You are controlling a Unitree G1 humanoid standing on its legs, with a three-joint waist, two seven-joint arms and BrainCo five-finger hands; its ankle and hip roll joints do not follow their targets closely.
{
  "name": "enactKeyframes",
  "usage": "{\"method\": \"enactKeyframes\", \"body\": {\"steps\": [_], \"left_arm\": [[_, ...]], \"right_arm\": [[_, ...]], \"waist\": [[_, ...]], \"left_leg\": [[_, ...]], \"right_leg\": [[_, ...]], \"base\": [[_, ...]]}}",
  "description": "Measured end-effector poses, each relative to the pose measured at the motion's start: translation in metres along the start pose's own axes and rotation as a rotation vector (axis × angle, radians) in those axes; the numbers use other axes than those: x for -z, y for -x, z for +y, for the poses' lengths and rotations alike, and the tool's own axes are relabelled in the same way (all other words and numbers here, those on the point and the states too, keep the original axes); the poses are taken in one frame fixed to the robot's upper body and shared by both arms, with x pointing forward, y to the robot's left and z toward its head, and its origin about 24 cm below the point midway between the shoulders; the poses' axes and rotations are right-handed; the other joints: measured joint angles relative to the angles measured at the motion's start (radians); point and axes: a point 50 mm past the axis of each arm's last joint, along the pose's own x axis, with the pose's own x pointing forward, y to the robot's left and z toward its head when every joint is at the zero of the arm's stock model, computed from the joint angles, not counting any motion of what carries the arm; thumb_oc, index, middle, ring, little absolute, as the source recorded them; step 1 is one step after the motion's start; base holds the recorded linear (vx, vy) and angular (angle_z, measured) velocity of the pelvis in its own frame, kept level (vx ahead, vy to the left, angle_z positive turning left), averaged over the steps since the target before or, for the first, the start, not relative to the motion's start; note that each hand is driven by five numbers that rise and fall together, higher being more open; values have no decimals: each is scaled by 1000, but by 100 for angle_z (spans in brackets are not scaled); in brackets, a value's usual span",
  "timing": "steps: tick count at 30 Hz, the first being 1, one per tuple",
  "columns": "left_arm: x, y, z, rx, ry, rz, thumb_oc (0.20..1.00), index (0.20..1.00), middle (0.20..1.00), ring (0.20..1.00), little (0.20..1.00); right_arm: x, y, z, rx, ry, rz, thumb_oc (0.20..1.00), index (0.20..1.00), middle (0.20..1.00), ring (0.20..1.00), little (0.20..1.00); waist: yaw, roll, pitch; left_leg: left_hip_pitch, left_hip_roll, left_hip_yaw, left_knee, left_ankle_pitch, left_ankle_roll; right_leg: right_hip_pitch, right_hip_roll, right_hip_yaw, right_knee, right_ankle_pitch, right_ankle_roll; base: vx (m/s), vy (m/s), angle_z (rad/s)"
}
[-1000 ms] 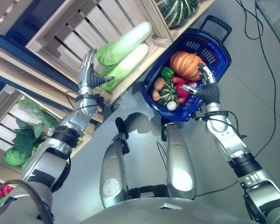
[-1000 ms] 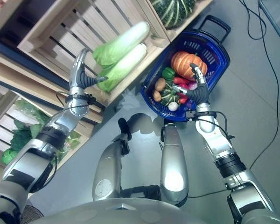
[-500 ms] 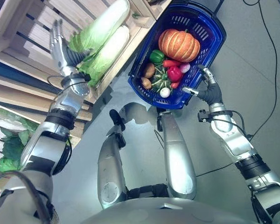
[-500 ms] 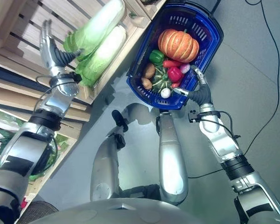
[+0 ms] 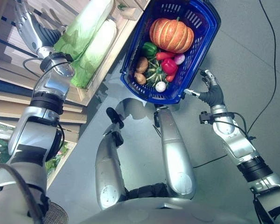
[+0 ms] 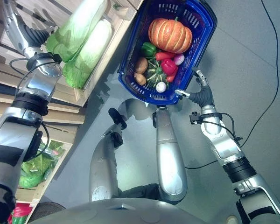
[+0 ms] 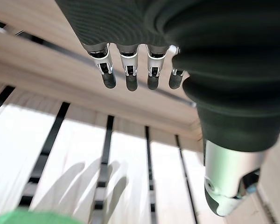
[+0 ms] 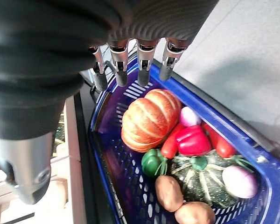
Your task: Pick up fruits and vegetables into the basket
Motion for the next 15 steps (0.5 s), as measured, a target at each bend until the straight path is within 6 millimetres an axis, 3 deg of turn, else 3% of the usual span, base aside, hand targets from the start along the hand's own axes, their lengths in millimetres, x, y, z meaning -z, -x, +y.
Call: {"method": "enactKeyframes", "body": {"steps": [9,15], "left_arm": [[8,-4,-6,115,50,148,1000,1000,1000,1000,1000],[26,-3,-8,173,38,284,1000,1000,1000,1000,1000]], "right_arm": [[-2,-2,1,4,-4,-8,1000,1000,1000,1000,1000],[-4,-5,1,5,4,3,1000,1000,1000,1000,1000]], "waist": [[-8,0,0],[-11,-1,0]], "left_leg": [[-39,18,17,26,-22,-4],[-43,17,22,26,-26,-2]], "right_leg": [[-38,15,15,0,2,-3],[-44,15,19,-4,2,-2]], "base": [[-5,11,-8],[0,34,-2]]}}
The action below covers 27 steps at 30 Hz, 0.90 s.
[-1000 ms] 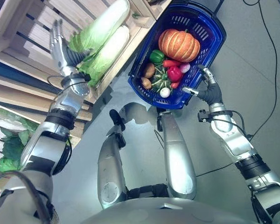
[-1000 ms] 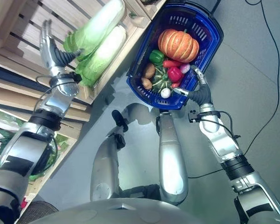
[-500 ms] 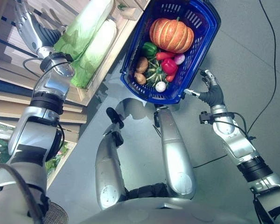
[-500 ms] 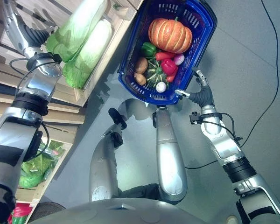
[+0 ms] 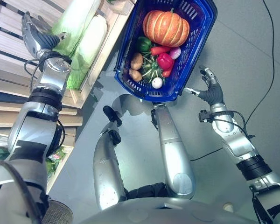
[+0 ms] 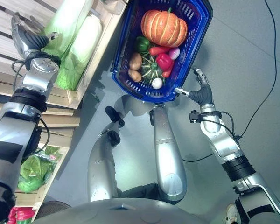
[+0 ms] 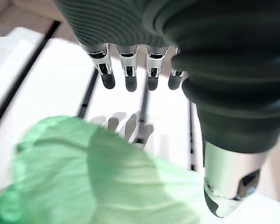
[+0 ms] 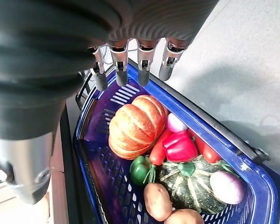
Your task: Pick up fruits and vegetables into the basket
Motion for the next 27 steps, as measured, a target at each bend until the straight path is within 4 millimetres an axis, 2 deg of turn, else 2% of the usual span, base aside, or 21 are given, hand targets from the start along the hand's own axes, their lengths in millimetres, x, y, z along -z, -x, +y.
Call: {"method": "enactKeyframes", "body": {"steps": [7,20,24,27], "left_arm": [[20,1,-6,106,-13,126,1000,1000,1000,1000,1000],[24,0,-5,115,-24,158,1000,1000,1000,1000,1000],[23,-1,-1,90,-81,126,1000,1000,1000,1000,1000],[29,-4,4,64,-230,106,1000,1000,1000,1000,1000]], "right_arm": [[-2,-4,0,-3,12,16,1000,1000,1000,1000,1000],[-6,-9,-4,-8,25,11,1000,1000,1000,1000,1000],[-6,-9,-7,-6,24,16,1000,1000,1000,1000,1000],[-6,-9,-12,-3,29,20,1000,1000,1000,1000,1000]], "waist": [[-8,-1,0],[-19,0,0],[-18,0,-1],[-21,0,0]], "left_leg": [[-3,0,13,0,-6,2],[-10,0,40,5,-13,3],[-31,4,45,18,-15,3],[-34,6,58,18,-15,3]], "right_leg": [[-9,0,9,-5,2,4],[-35,1,34,-1,4,7],[-61,5,41,9,1,12],[-76,10,56,9,8,12]], "base": [[10,59,-4],[9,35,-4],[9,34,-4],[2,28,-11]]}}
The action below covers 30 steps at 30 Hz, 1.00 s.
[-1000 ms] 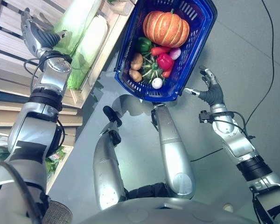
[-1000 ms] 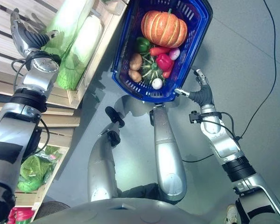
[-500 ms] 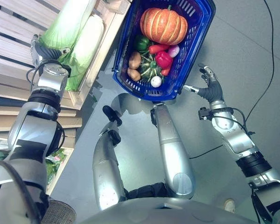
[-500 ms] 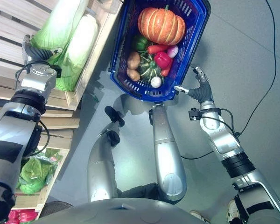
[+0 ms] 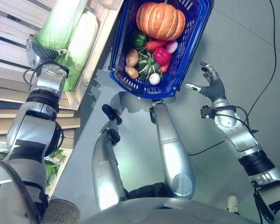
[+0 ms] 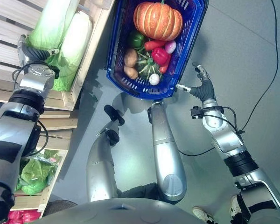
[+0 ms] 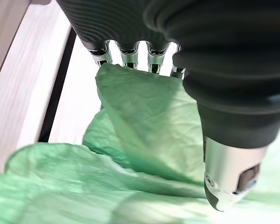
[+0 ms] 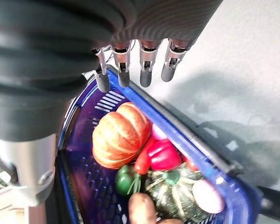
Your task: Pick up fruits and vegetables into the basket
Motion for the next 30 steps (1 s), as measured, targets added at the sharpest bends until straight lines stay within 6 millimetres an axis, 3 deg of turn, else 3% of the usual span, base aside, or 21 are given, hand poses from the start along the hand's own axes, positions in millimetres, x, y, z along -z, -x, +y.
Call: {"method": "enactKeyframes", "body": {"steps": [8,15,24,30], "left_arm": [[2,-10,16,-15,-408,-25,1000,1000,1000,1000,1000],[3,-21,38,5,-557,59,1000,1000,1000,1000,1000],[10,-21,39,43,-552,112,1000,1000,1000,1000,1000],[10,-22,39,45,-379,135,1000,1000,1000,1000,1000]], "right_arm": [[1,0,-1,1,-5,0,1000,1000,1000,1000,1000],[-2,-6,-2,-5,-25,-7,1000,1000,1000,1000,1000],[-4,-8,-3,-1,-37,-5,1000,1000,1000,1000,1000],[-4,-9,-8,20,-39,-5,1000,1000,1000,1000,1000]], "waist": [[-3,1,-1],[-27,2,-1],[-34,5,-3],[-34,9,-5]], "left_leg": [[-1,7,13,-3,1,-2],[-3,9,31,-5,-4,-6],[-5,18,38,-3,-7,-12],[-12,23,36,1,-8,-15]], "right_leg": [[-15,5,2,0,3,-4],[-33,6,10,0,8,-6],[-47,9,7,0,11,-9],[-54,13,4,0,15,-14]], "base": [[-5,15,-6],[0,-9,-8],[8,3,-5],[6,-10,-2]]}}
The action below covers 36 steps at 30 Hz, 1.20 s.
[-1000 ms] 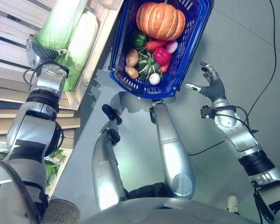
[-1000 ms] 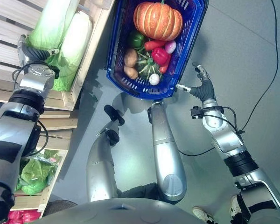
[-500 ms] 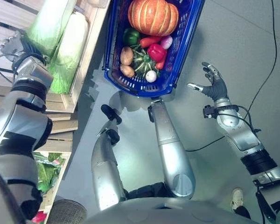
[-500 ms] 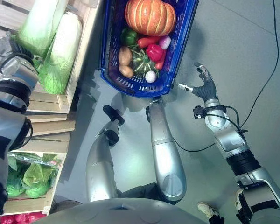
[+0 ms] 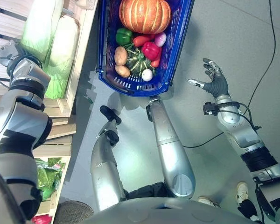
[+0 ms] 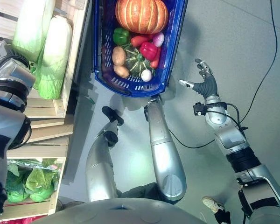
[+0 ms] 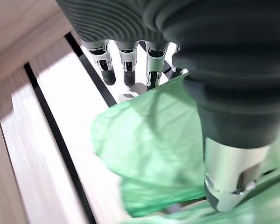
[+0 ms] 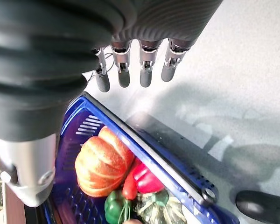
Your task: Pick up fruits and vegetables into the basket
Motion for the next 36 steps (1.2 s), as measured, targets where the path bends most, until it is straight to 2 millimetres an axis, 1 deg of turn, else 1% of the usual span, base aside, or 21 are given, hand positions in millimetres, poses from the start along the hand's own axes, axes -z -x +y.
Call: {"method": "enactKeyframes", "body": {"steps": [1,4,7,8,9,10,12,15,17,18,21,23,27,29,30,35,36], "left_arm": [[-1,0,1,-11,62,-2,1000,1000,1000,1000,1000],[-1,-1,2,-1,131,-18,1000,1000,1000,1000,1000],[-6,0,-2,59,323,-45,1000,1000,1000,1000,1000],[-6,0,-2,59,323,-45,1000,1000,1000,1000,1000],[-12,3,-8,102,420,-81,1000,1000,1000,1000,1000],[-13,4,-10,110,436,-89,1000,1000,1000,1000,1000],[-15,6,-14,147,547,-109,1000,1000,1000,1000,1000],[-21,6,-9,176,669,-144,1000,1000,1000,1000,1000],[-22,7,-9,182,681,-158,1000,1000,1000,1000,1000],[-23,7,-9,188,683,-166,1000,1000,1000,1000,1000],[-27,9,-10,198,688,-180,1000,1000,1000,1000,1000],[-29,10,-10,213,696,-187,1000,1000,1000,1000,1000],[-26,10,-15,255,678,-177,1000,1000,1000,1000,1000],[-24,10,-17,269,667,-165,1000,1000,1000,1000,1000],[-24,11,-18,269,653,-161,1000,1000,1000,1000,1000],[-23,10,-17,254,558,-126,1000,1000,1000,1000,1000],[-25,10,-17,247,536,-111,680,680,680,680,680]], "right_arm": [[0,0,0,2,1,-1,1000,1000,1000,1000,1000],[0,0,0,2,1,-1,1000,1000,1000,1000,1000],[1,1,-1,4,2,5,1000,1000,1000,1000,1000],[1,1,-1,4,2,5,1000,1000,1000,1000,1000],[1,1,-1,5,2,5,1000,1000,1000,1000,1000],[1,1,-1,5,2,5,1000,1000,1000,1000,1000],[2,2,0,5,0,12,1000,1000,1000,1000,1000],[6,4,0,11,-2,28,1000,1000,1000,1000,1000],[6,4,0,10,-5,30,1000,1000,1000,1000,1000],[6,4,0,11,-6,31,1000,1000,1000,1000,1000],[7,5,0,14,-6,34,1000,1000,1000,1000,1000],[8,6,0,17,-7,39,1000,1000,1000,1000,1000],[12,8,1,23,-8,51,1000,1000,1000,1000,1000],[12,9,2,23,-10,54,1000,1000,1000,1000,1000],[12,9,2,23,-11,55,1000,1000,1000,1000,1000],[11,7,2,24,-14,48,1000,1000,1000,1000,1000],[11,7,2,24,-14,48,1000,1000,1000,1000,1000]], "waist": [[2,0,0],[7,0,0],[7,1,-1],[7,1,-1],[8,1,-3],[8,2,-4],[9,5,-11],[12,5,-11],[14,3,-14],[14,3,-16],[14,2,-16],[15,2,-16],[14,-3,-41],[13,-5,-55],[13,-7,-58],[12,-6,-59],[9,-6,-59]], "left_leg": [[-7,0,-2,1,0,0],[-12,1,-6,2,2,-1],[-22,4,-15,15,0,-1],[-22,4,-15,15,0,-1],[-29,3,-14,18,-2,-3],[-36,2,-15,20,-2,-3],[-59,3,-27,41,-8,-2],[-83,2,-39,60,-14,6],[-90,1,-43,62,-16,10],[-92,1,-47,63,-16,13],[-93,-1,-47,62,-16,26],[-93,0,-47,62,-16,26],[-95,-1,-46,62,-21,33],[-95,-3,-45,61,-24,32],[-95,-5,-45,60,-25,31],[-88,-10,-47,57,-26,33],[-88,-11,-47,58,-27,34]], "right_leg": [[-5,2,-1,0,3,0],[-12,4,1,0,9,-1],[-15,3,-5,0,12,0],[-15,3,-5,0,12,0],[-22,-2,-6,0,12,1],[-26,-4,-7,0,12,1],[-38,-4,-8,-1,16,7],[-47,-5,-7,-9,25,22],[-44,-5,-7,-22,30,28],[-42,-5,-6,-29,35,37],[-34,-6,-4,-41,40,45],[-27,-6,-5,-53,43,49],[-26,-6,-3,-59,44,51],[-25,-6,-3,-66,54,57],[-23,-5,-3,-69,61,49],[-11,-4,-3,-77,63,46],[-9,-5,-3,-79,63,46]], "base": [[-7,-33,0],[-5,-25,-3],[0,0,0],[0,0,0],[0,0,0],[5,-30,-3],[2,-38,-3],[-4,-54,4],[-8,-51,0],[-8,-50,0],[-6,-44,2],[-6,-31,3],[-1,-4,-1],[0,0,0],[0,0,0],[-1,-13,-1],[0,0,0]]}}
